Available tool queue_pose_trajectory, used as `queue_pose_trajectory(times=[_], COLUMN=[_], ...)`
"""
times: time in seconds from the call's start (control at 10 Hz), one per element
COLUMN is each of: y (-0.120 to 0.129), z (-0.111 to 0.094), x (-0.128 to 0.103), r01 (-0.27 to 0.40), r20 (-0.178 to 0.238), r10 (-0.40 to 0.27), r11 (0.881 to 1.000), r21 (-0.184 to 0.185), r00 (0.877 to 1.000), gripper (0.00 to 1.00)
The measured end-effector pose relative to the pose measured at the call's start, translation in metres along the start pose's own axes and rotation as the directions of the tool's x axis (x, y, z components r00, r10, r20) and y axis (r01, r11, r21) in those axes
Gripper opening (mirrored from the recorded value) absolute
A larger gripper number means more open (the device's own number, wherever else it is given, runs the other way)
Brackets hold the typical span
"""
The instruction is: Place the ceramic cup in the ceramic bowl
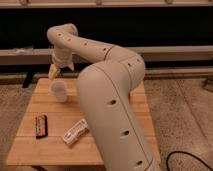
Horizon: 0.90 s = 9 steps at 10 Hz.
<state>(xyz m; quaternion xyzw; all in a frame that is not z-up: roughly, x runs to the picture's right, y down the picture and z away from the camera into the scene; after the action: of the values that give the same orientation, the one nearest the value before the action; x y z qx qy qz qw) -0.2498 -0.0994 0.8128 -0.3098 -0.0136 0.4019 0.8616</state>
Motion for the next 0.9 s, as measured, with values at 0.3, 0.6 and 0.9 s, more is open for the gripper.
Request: queue_pose_trajectory(times=[0.3, 0.6, 0.9], y=[-0.013, -0.035, -0.035], z=[0.027, 0.047, 0.064], x=[-0.014, -0.009, 0.005], r01=[0.007, -0.014, -0.022], r20=[-0.046, -0.085, -0.117], r10=[-0.005, 0.021, 0.029], r11=[0.998, 0.997, 0.998], r21=[0.057, 0.080, 0.066], r00=[0.999, 0.996, 0.993], gripper=[0.80, 0.80, 0.80])
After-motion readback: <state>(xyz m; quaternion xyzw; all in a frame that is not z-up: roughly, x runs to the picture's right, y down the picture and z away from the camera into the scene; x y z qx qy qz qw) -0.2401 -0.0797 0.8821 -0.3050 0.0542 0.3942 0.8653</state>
